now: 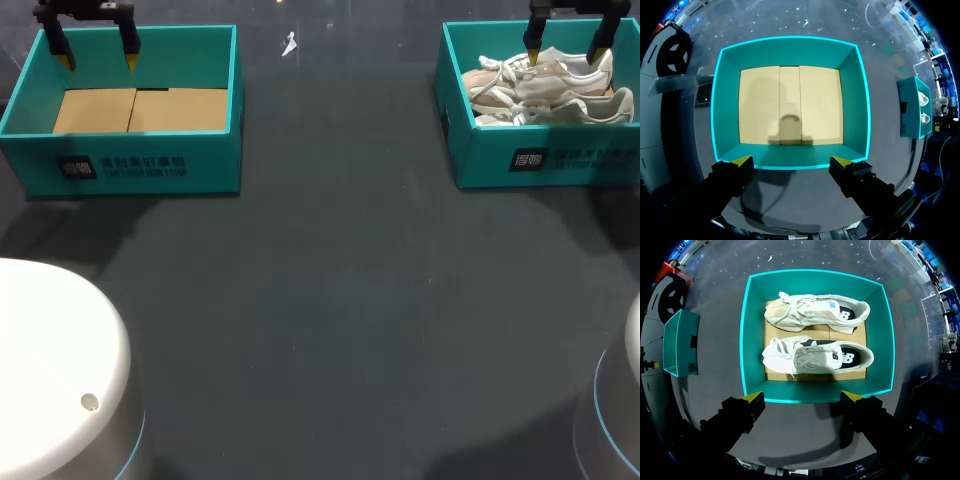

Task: Take the shoe out of the shoebox, open the shoe tongue, remove and reinsert the insole, then place the shoe into the shoebox

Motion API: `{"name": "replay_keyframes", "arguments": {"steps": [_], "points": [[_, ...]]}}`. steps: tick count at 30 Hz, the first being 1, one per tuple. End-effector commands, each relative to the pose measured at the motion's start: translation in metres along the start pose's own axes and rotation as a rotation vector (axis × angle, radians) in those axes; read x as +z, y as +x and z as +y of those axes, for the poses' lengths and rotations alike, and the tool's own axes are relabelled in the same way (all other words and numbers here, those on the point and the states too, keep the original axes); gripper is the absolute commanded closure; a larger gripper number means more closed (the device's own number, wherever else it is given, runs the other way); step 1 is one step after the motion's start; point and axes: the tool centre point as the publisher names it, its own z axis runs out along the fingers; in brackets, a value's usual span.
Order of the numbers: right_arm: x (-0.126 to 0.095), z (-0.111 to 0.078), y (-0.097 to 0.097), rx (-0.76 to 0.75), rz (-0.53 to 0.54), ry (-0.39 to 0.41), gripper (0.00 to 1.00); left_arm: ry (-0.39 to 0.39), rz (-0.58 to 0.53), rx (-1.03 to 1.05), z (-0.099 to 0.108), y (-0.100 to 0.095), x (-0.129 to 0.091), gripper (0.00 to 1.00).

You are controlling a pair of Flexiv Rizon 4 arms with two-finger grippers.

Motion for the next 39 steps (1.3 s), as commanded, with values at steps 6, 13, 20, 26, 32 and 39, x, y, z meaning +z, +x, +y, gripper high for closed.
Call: {"name": "replay_keyframes", "arguments": {"steps": [6, 13, 20, 26, 32, 39], "points": [[0.000, 0.000, 0.000, 0.000, -0.001, 0.000, 0.00, -0.001, -0.001, 0.000, 0.000, 0.000, -0.001, 0.00], [0.000, 0.000, 0.000, 0.000, -0.001, 0.000, 0.00, -0.001, -0.001, 0.000, 0.000, 0.000, -0.001, 0.00], [0.000, 0.000, 0.000, 0.000, -0.001, 0.000, 0.00, -0.001, -0.001, 0.000, 0.000, 0.000, -0.001, 0.00], [0.000, 0.000, 0.000, 0.000, -0.001, 0.000, 0.00, -0.001, -0.001, 0.000, 0.000, 0.000, -0.001, 0.00], [-0.005, -0.002, -0.018, 0.011, -0.009, -0.020, 0.00, -0.001, -0.001, 0.000, 0.000, 0.000, -0.001, 0.00], [-0.001, -0.014, -0.053, 0.030, -0.004, -0.028, 0.00, -0.001, -0.001, 0.000, 0.000, 0.000, -0.001, 0.00]]}}
